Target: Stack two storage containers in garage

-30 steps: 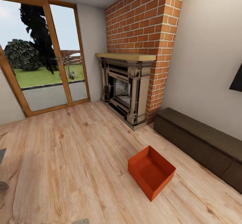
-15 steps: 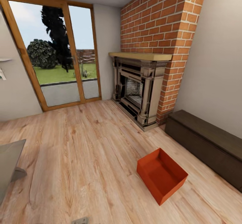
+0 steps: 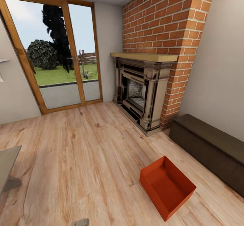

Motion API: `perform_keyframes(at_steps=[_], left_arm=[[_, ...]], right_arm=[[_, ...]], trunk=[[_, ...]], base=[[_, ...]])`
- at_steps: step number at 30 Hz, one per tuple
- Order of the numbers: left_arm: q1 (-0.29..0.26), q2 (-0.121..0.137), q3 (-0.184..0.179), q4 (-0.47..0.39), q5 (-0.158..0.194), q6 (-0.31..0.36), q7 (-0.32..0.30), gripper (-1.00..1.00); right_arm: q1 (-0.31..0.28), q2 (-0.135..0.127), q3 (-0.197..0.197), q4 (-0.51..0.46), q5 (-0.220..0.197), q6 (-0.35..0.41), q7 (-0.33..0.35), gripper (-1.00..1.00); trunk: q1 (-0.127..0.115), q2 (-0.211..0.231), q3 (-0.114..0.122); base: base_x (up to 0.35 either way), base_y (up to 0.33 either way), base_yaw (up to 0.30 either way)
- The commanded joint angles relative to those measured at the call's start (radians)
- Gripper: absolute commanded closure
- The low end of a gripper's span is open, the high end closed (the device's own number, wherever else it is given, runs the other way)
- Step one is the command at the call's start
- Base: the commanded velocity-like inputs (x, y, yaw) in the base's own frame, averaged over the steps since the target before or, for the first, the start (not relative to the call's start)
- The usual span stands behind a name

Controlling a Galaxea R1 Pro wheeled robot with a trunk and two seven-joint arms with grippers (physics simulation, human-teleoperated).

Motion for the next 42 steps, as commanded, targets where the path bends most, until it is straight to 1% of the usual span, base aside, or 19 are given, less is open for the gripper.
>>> perform_keyframes(at_steps=[1, 22, 28, 42], left_arm=[[-0.001, 0.0, 0.003, 0.001, 0.005, -0.004, 0.001, -1.0], [-0.001, 0.0, 0.003, 0.001, 0.005, -0.005, 0.003, -1.0], [-0.001, 0.0, 0.003, 0.001, 0.005, -0.007, 0.003, -1.0], [-0.001, 0.0, 0.003, 0.001, 0.005, -0.007, 0.003, -1.0]], right_arm=[[-0.001, 0.001, 0.008, 0.002, -0.01, -0.005, -0.001, -1.0], [-0.001, 0.002, 0.008, 0.002, -0.01, -0.004, -0.002, -1.0], [-0.001, 0.001, 0.008, 0.002, -0.01, -0.004, -0.002, -1.0], [-0.001, 0.001, 0.008, 0.002, -0.01, -0.004, -0.002, -1.0]], trunk=[[0.001, -0.001, -0.001], [0.001, -0.001, -0.001], [0.001, -0.001, -0.001], [0.001, -0.001, -0.001]], base=[[0.334, 0.0, 0.0], [0.32, 0.021, 0.001], [0.064, 0.014, 0.147], [0.003, 0.001, 0.246]])
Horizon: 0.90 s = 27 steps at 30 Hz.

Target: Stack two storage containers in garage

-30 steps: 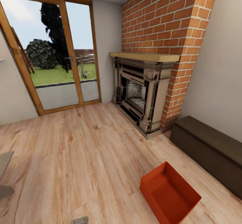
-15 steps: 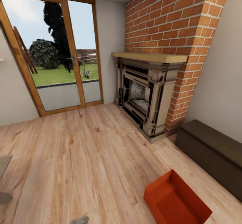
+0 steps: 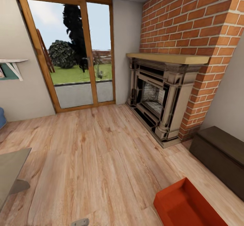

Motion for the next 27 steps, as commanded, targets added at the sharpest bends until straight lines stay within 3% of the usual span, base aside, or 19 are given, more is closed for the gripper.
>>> perform_keyframes(at_steps=[1, 6, 27], left_arm=[[-0.001, 0.0, 0.003, 0.001, 0.005, -0.004, 0.002, -1.0], [-0.001, 0.0, 0.003, 0.001, 0.005, -0.005, 0.0, -1.0], [-0.001, 0.0, 0.003, 0.001, 0.004, -0.005, 0.0, -1.0]], right_arm=[[-0.001, 0.001, 0.008, 0.002, -0.01, -0.004, -0.001, -1.0], [-0.001, 0.001, 0.009, 0.002, -0.01, -0.004, -0.001, -1.0], [-0.001, 0.001, 0.008, 0.002, -0.01, -0.006, -0.001, -1.0]], trunk=[[0.0, -0.001, -0.001], [0.0, -0.001, -0.001], [0.0, -0.001, -0.001]], base=[[0.0, 0.0, 0.197], [0.035, 0.004, 0.09], [0.306, 0.126, 0.001]])
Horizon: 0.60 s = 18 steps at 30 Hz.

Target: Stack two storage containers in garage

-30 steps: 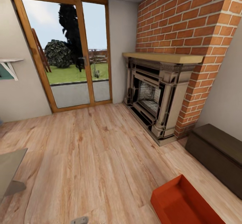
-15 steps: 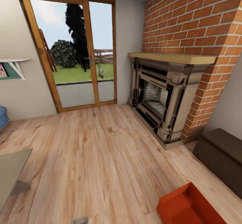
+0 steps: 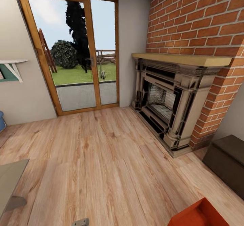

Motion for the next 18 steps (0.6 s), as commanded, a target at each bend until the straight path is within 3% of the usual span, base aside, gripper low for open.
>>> perform_keyframes(at_steps=[1, 8, 18], left_arm=[[-0.001, 0.0, 0.003, 0.001, 0.005, -0.004, 0.001, -1.0], [-0.001, 0.0, 0.003, 0.001, 0.005, -0.004, 0.001, -1.0], [-0.001, 0.0, 0.003, 0.001, 0.005, -0.004, 0.001, -1.0]], right_arm=[[-0.001, 0.001, 0.008, 0.002, -0.011, -0.005, -0.001, -1.0], [-0.001, 0.001, 0.007, 0.002, -0.013, -0.005, -0.001, -1.0], [-0.001, 0.002, 0.001, 0.002, -0.016, -0.005, -0.003, -1.0]], trunk=[[0.001, -0.001, -0.001], [0.001, -0.001, -0.001], [0.001, -0.001, 0.003]], base=[[0.313, 0.131, 0.0], [0.288, 0.111, 0.0], [0.025, 0.006, -0.123]])
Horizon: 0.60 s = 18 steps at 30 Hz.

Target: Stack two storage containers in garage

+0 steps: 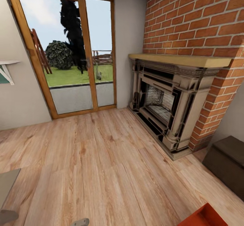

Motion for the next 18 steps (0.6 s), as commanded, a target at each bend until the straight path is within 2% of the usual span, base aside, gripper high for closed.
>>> perform_keyframes(at_steps=[1, 18], left_arm=[[0.0, 0.0, 0.002, 0.001, 0.005, -0.004, 0.001, -1.0], [0.0, -0.002, 0.001, 0.001, 0.005, -0.004, 0.001, -1.0]], right_arm=[[-0.001, 0.001, 0.008, 0.003, -0.011, -0.004, -0.001, -1.0], [-0.001, 0.0, 0.007, 0.003, -0.014, -0.003, -0.001, -1.0]], trunk=[[0.0, -0.001, 0.0], [0.0, -0.001, 0.01]], base=[[0.001, 0.0, -0.222], [0.0, 0.0, -0.227]])
